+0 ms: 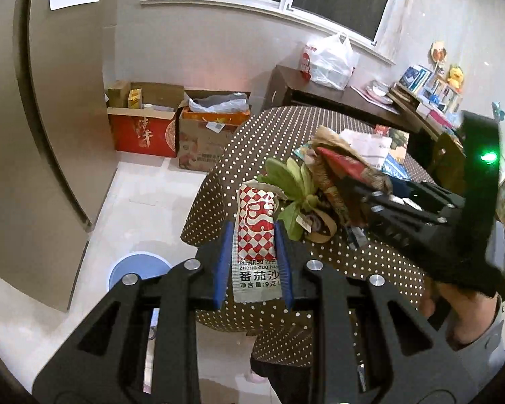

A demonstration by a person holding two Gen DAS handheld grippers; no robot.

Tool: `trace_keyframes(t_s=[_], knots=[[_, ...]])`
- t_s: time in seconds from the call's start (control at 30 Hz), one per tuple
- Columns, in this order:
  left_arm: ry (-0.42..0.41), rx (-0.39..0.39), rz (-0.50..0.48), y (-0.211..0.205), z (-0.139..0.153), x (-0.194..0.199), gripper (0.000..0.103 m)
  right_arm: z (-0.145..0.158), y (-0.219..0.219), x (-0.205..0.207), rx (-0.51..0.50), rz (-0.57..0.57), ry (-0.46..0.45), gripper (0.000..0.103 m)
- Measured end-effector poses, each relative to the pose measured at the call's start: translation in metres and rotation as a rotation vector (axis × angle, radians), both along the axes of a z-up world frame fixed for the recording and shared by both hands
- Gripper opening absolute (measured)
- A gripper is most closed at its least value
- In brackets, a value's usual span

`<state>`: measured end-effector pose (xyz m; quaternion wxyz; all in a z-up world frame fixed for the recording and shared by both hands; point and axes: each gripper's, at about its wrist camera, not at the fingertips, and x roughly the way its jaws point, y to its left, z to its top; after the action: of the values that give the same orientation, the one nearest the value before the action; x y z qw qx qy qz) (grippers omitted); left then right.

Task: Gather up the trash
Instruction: 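Carry both items over the blue bucket and open both grippers to drop them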

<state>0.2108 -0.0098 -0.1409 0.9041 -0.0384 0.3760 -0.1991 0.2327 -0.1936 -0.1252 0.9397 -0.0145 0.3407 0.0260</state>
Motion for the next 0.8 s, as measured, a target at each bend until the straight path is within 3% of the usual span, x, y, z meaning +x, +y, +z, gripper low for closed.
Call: trace_keyframes(t_s=[0.23,0.4,0.6,0.8], knots=[[-0.026,-0.043,0.014,0.015,0.010,-0.001,0.025,0.052,-0.009,-0.024,0.081,0.007,-0.121,0.037],[-0.034,-0.055,0.075,0.044,0.009,0.000,0.025,0.066,0.027,-0.026,0.178,0.148,-0.122,0.037],[-0.006,-0.032,0.222,0.100,-0.007,0.002,0.025,0.036,0.109,-0.001,0.282,0.347,0.012,0.038],[0.078,0.003,0.366,0.158,-0.046,0.011,0.025,-0.024,0.179,0.029,0.279,0.401,0.188,0.038]])
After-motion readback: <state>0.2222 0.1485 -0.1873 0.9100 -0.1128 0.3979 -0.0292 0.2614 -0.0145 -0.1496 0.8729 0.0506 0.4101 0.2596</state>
